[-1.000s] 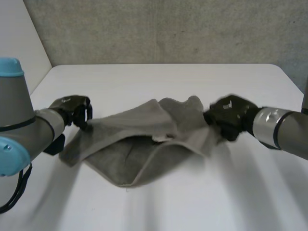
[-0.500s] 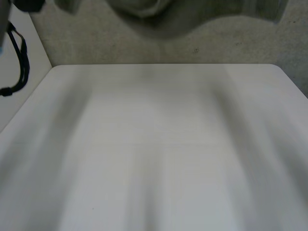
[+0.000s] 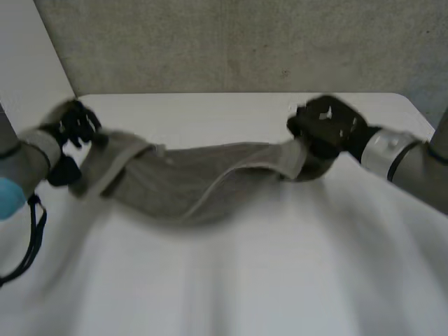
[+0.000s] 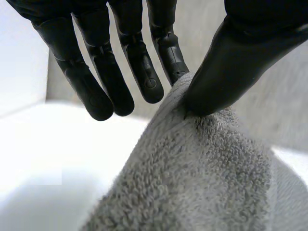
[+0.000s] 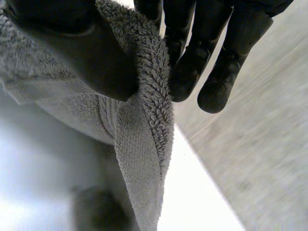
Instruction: Fold the towel.
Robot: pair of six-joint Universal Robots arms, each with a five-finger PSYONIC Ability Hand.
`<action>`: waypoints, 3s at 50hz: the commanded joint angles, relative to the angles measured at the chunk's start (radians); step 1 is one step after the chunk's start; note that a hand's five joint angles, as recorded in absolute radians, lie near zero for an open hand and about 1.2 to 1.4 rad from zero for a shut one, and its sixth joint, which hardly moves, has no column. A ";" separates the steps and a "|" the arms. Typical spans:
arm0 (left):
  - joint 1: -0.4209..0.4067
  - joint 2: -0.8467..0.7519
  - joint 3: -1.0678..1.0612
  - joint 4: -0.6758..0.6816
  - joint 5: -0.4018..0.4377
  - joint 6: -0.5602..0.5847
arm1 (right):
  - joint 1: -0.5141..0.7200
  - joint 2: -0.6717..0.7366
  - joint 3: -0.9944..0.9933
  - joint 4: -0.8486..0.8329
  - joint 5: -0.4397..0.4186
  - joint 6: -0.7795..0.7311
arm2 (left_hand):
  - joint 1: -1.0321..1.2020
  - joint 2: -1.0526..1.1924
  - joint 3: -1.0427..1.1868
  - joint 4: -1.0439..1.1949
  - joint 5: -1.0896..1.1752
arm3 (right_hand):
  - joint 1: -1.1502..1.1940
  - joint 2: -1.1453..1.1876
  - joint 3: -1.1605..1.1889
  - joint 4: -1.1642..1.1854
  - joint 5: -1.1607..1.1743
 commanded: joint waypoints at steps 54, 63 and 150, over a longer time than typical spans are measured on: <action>0.069 0.405 -0.583 0.329 0.653 0.625 | -0.117 0.098 0.044 0.147 0.106 -0.130 | -0.912 -0.934 -0.952 -0.931 -0.937 | -0.525 -0.515 -0.541 -0.545 -0.536; 0.073 0.368 -0.692 0.308 0.696 1.093 | -0.117 0.098 0.055 0.149 0.109 -0.130 | -0.923 -0.945 -0.964 -0.942 -0.949 | -0.551 -0.541 -0.568 -0.572 -0.562; 0.113 -0.012 -0.419 0.415 0.412 1.389 | -0.120 0.081 0.055 -0.017 0.361 0.078 | 0.057 0.035 0.016 0.038 0.031 | -0.900 -0.890 -0.917 -0.920 -0.911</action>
